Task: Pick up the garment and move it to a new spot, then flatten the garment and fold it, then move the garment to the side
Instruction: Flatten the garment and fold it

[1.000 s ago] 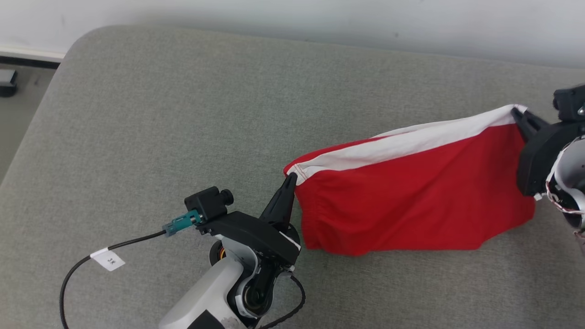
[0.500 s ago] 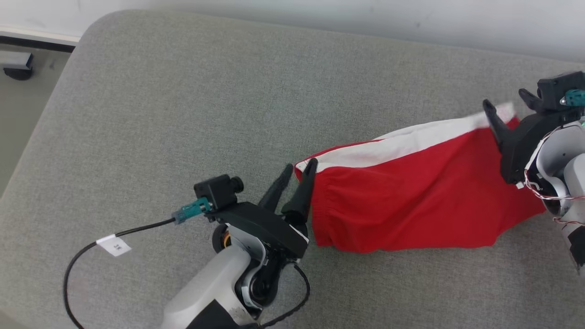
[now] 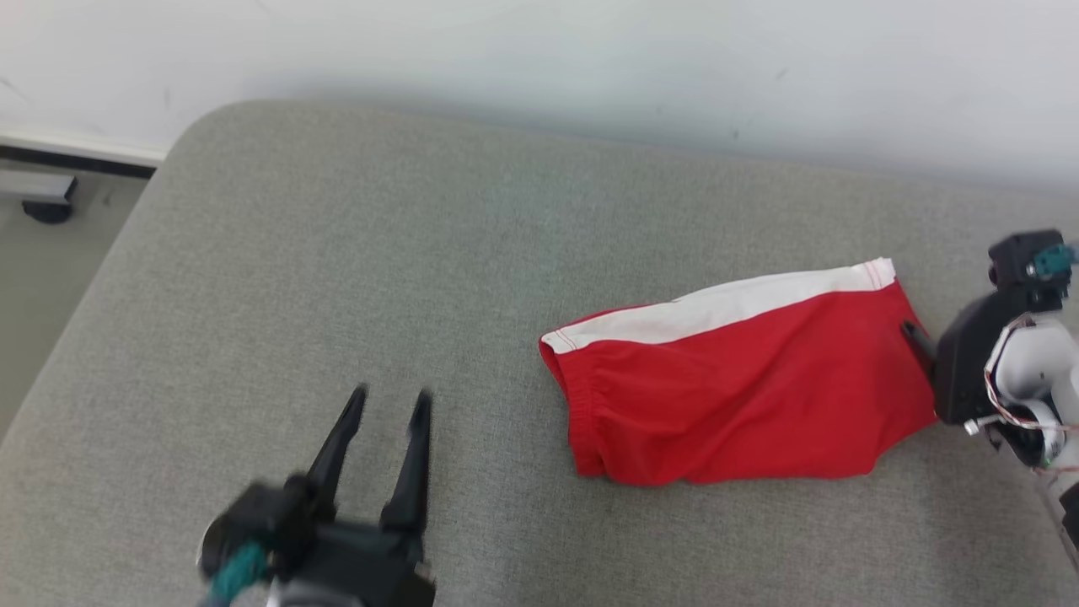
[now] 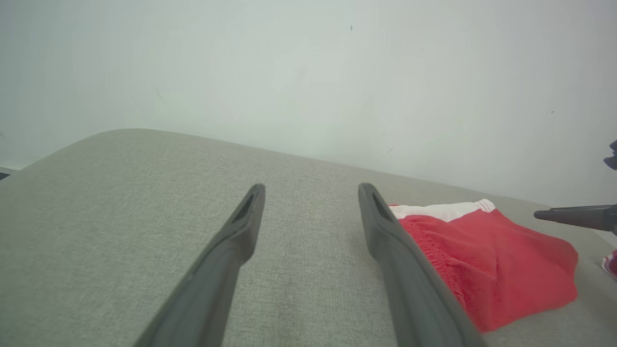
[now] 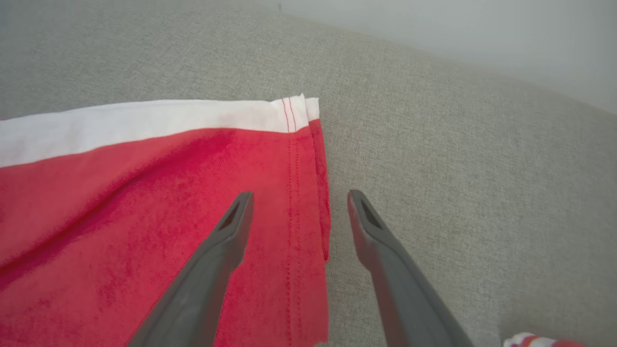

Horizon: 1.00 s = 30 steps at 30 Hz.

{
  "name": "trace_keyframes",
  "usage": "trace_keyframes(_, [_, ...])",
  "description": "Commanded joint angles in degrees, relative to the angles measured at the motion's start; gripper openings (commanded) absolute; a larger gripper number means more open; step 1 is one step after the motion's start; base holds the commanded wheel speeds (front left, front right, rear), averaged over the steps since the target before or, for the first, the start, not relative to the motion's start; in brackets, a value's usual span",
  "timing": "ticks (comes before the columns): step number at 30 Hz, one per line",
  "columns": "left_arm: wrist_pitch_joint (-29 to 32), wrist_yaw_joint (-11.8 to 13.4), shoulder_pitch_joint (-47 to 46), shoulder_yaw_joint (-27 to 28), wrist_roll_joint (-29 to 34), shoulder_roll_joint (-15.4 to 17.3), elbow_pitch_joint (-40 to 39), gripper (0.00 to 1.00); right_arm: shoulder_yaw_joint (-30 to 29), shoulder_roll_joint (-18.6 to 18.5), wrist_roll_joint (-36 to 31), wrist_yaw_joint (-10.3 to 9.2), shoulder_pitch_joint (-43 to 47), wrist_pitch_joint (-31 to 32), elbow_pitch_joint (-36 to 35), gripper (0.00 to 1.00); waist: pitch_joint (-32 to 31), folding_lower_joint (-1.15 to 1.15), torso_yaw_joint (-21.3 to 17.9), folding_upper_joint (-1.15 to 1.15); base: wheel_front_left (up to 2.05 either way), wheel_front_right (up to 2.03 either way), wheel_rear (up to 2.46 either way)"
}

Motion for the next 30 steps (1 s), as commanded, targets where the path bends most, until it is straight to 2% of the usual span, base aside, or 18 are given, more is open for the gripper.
trace_keyframes(1, [-0.11,0.50,2.10,0.70,1.33,0.32,-1.07,1.00,-0.42,0.21,0.21,0.00,1.07,0.64,0.22,1.00,-1.83,0.01,-0.17,0.00,0.00,0.00,0.00])
trace_keyframes(8, [-0.12,3.98,10.59,0.18,14.24,5.63,-5.83,1.00,-5.92,0.02,-3.38,0.00,3.40,4.67,3.12,1.00,-0.92,0.01,2.15,0.00,0.00,0.00,0.00])
trace_keyframes(17, [-0.12,4.16,11.26,-0.03,16.83,5.70,-8.01,1.00,-12.60,2.22,-6.73,0.00,4.38,4.84,5.52,1.00,1.27,0.01,4.81,0.00,0.00,0.00,0.00])
trace_keyframes(25, [-0.12,3.64,11.66,0.22,16.69,5.27,-7.86,1.00,-13.52,4.89,-7.57,0.07,6.15,8.36,6.18,1.00,1.38,0.01,4.82,0.00,0.00,0.00,0.00])
trace_keyframes(26, [-0.12,3.69,11.70,0.30,16.63,5.29,-7.80,1.00,-13.38,4.93,-7.45,0.07,6.41,8.78,5.88,0.83,1.30,0.01,4.69,0.00,0.00,0.00,0.00])
trace_keyframes(27, [-0.12,3.74,11.65,0.38,16.57,5.29,-7.73,1.00,-13.11,5.05,-7.27,0.07,6.66,8.94,5.30,0.29,1.18,0.01,4.51,0.00,0.00,0.00,0.00])
trace_keyframes(28, [-0.12,3.64,11.54,0.42,16.49,5.26,-7.70,1.00,-12.88,5.11,-7.20,0.07,6.87,8.80,4.72,0.02,1.05,0.01,4.35,0.00,0.00,0.00,0.00])
trace_keyframes(30, [-0.13,3.38,11.58,0.46,16.37,5.26,-7.54,1.00,-12.89,4.83,-7.12,0.06,7.31,8.49,3.67,0.00,0.73,0.01,3.98,0.00,0.00,0.00,0.00])
